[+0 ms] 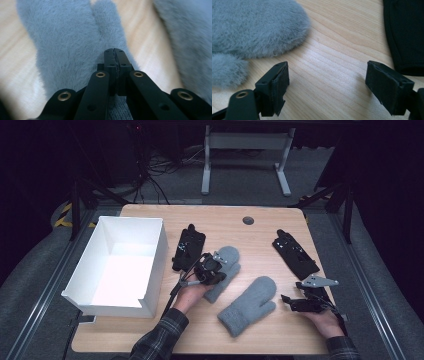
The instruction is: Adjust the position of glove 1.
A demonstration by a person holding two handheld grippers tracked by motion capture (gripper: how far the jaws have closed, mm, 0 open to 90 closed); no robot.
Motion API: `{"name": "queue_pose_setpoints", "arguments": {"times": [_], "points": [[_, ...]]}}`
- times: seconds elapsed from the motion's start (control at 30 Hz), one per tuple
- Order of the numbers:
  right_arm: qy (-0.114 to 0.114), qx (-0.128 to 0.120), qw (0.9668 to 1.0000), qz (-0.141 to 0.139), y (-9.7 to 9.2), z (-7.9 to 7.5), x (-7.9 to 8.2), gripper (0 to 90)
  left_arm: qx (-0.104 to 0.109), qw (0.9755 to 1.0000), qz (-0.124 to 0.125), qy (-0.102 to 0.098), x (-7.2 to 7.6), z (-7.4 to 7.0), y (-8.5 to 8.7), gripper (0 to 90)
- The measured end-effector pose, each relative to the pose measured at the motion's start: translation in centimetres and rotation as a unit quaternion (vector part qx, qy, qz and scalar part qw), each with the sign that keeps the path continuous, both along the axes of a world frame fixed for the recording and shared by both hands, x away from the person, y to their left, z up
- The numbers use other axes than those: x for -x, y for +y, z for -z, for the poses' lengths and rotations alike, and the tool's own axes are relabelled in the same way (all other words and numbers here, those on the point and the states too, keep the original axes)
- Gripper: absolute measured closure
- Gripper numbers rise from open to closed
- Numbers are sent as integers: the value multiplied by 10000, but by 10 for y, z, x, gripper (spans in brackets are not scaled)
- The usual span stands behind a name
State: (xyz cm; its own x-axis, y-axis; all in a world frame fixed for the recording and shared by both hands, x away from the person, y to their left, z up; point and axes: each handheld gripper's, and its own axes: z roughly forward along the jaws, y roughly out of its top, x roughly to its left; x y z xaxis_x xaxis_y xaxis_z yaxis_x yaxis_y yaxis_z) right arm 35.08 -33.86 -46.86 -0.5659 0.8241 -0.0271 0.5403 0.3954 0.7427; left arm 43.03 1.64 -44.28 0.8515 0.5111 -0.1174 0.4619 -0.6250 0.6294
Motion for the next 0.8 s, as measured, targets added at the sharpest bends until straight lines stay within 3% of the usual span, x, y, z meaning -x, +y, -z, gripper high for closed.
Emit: {"name": "queue_pose_setpoints", "arguments": {"times": [0.4, 0.53, 0.57, 0.7, 0.8], "points": [[0, 2, 10000, 0, 0, 0, 0, 196, -50, 9986, 519, 126, 32, -2, 4, 898], [0, 1, 10000, 0, 0, 0, 0, 196, 21, 9988, 487, 31, 35, -6, 6, 845], [0, 1, 10000, 0, 0, 0, 0, 196, 88, 9990, 429, -71, 36, -11, 8, 825], [0, 2, 10000, 2, 0, 0, 0, 196, 195, 9992, 289, -217, 35, -21, 14, 830], [2, -1, 10000, 3, 0, 0, 0, 196, 293, 9991, 89, -299, 25, -25, 16, 847]]}}
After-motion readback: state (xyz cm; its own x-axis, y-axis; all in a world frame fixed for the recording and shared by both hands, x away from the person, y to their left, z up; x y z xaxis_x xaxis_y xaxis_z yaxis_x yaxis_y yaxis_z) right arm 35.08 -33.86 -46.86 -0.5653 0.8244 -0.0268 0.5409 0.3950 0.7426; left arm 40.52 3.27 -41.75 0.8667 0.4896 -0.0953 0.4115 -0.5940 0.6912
